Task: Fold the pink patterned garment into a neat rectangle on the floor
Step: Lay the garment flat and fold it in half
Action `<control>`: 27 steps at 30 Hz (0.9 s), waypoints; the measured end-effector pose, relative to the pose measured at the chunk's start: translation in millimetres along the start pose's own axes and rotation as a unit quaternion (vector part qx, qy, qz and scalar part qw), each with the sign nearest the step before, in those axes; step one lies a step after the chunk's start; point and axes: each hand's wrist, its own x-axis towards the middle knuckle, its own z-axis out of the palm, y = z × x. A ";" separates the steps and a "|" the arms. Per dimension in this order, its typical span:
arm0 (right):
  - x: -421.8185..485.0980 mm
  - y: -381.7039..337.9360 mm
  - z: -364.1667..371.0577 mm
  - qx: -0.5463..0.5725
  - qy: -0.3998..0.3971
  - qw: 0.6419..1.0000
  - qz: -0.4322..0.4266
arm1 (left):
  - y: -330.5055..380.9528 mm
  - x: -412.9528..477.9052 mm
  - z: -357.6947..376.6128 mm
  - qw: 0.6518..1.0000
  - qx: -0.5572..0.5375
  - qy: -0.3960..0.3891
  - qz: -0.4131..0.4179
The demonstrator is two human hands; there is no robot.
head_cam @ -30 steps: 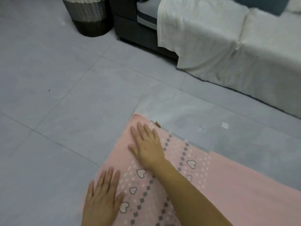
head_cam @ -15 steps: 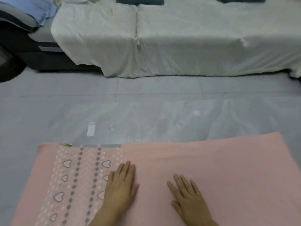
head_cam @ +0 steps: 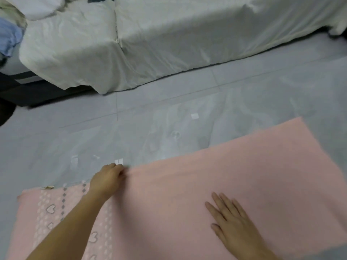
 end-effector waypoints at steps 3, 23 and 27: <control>-9.4 7.3 -4.6 0.007 0.011 0.999 0.049 | -5.9 12.7 -4.7 0.998 -0.027 0.020 -0.047; -143.8 207.5 -53.7 0.386 0.244 0.652 0.605 | 521.7 57.3 -63.1 0.962 -0.150 -0.087 0.209; -131.7 211.4 -45.0 0.490 0.254 0.608 0.571 | 555.3 68.7 -61.1 0.968 -0.164 -0.069 0.175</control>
